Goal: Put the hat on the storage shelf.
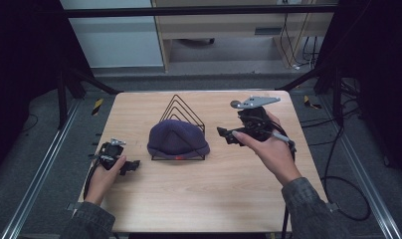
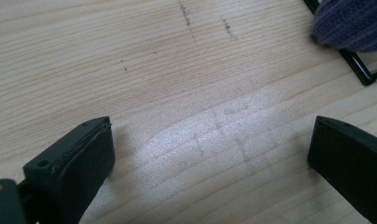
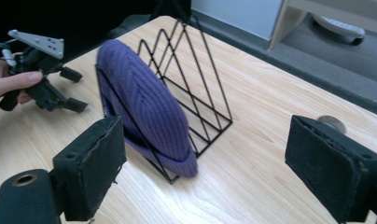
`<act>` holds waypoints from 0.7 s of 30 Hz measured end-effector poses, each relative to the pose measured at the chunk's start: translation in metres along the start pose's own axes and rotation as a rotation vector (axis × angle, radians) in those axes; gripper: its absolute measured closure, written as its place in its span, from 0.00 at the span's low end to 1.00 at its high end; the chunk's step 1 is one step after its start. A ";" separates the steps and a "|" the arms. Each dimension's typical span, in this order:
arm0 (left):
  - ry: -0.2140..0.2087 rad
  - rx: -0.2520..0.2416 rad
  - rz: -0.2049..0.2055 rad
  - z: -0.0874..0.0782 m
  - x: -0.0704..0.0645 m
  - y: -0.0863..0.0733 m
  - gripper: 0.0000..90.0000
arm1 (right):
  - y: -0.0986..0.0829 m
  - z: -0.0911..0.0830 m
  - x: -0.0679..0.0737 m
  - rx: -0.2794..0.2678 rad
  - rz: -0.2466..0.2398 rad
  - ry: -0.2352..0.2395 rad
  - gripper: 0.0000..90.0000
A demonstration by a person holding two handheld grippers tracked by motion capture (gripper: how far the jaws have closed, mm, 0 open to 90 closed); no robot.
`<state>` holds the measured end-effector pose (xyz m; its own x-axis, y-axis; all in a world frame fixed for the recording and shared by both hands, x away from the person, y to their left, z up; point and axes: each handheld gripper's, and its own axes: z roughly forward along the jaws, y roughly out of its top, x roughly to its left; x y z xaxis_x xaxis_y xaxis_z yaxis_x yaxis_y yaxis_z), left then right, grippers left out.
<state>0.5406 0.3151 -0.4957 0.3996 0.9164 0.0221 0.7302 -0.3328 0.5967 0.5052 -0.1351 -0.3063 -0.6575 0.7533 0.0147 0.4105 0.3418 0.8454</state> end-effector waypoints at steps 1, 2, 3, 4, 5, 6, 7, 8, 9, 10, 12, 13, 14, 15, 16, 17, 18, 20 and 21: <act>0.000 -0.001 0.000 0.000 0.000 0.000 0.00 | 0.000 0.000 0.000 0.000 0.000 0.000 0.13; 0.000 -0.002 0.000 0.000 0.000 0.000 0.00 | -0.001 -0.002 -0.002 -0.001 0.002 -0.004 0.12; 0.000 -0.003 -0.001 0.000 0.000 0.000 0.00 | -0.004 -0.004 -0.004 -0.001 0.005 -0.011 0.12; 0.000 -0.004 -0.001 0.000 0.000 -0.001 0.00 | -0.006 -0.006 -0.007 -0.001 0.010 -0.017 0.11; 0.000 -0.005 -0.001 0.000 0.000 -0.001 0.00 | -0.011 -0.010 -0.011 0.000 0.018 -0.026 0.11; 0.000 -0.006 -0.001 0.000 0.000 -0.001 0.00 | -0.011 -0.010 -0.011 0.000 0.018 -0.026 0.11; 0.000 -0.007 -0.002 0.000 0.000 -0.001 0.00 | -0.014 -0.012 -0.013 0.000 0.021 -0.030 0.10; -0.001 -0.007 -0.002 0.000 0.000 -0.001 0.00 | -0.019 -0.016 -0.017 0.001 0.032 -0.037 0.10; -0.001 -0.008 -0.002 0.000 0.000 -0.001 0.00 | -0.019 -0.016 -0.017 0.001 0.032 -0.037 0.10; -0.001 -0.009 -0.003 0.000 0.000 -0.001 0.00 | -0.021 -0.017 -0.020 -0.001 0.033 -0.042 0.09; -0.002 -0.010 -0.003 0.000 0.000 -0.001 0.00 | -0.028 -0.021 -0.024 -0.002 0.043 -0.055 0.08; -0.002 -0.010 -0.002 0.000 0.000 -0.001 0.00 | -0.031 -0.022 -0.026 -0.004 0.047 -0.062 0.08; -0.002 -0.010 -0.002 0.000 0.000 -0.001 0.00 | -0.036 -0.022 -0.028 -0.005 0.060 -0.066 0.07; -0.002 -0.010 -0.003 0.000 0.000 -0.001 0.00 | -0.040 -0.023 -0.030 -0.003 0.064 -0.071 0.07; -0.002 -0.011 -0.003 0.000 0.000 -0.001 0.00 | -0.045 -0.023 -0.031 0.002 0.070 -0.074 0.07; -0.002 -0.011 -0.002 0.000 0.000 -0.001 0.00 | -0.051 -0.022 -0.033 0.008 0.076 -0.078 0.07; -0.002 -0.011 -0.002 0.000 0.000 -0.002 0.00 | -0.057 -0.022 -0.035 0.016 0.081 -0.081 0.07; -0.002 -0.012 -0.002 0.000 0.000 -0.002 0.00 | -0.071 -0.020 -0.040 0.033 0.094 -0.088 0.07; -0.002 -0.012 -0.002 0.000 0.000 -0.002 0.00 | -0.071 -0.020 -0.040 0.033 0.094 -0.088 0.07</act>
<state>0.5393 0.3155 -0.4967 0.3989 0.9168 0.0193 0.7242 -0.3279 0.6067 0.4897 -0.2004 -0.3560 -0.5578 0.8288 0.0445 0.4888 0.2847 0.8246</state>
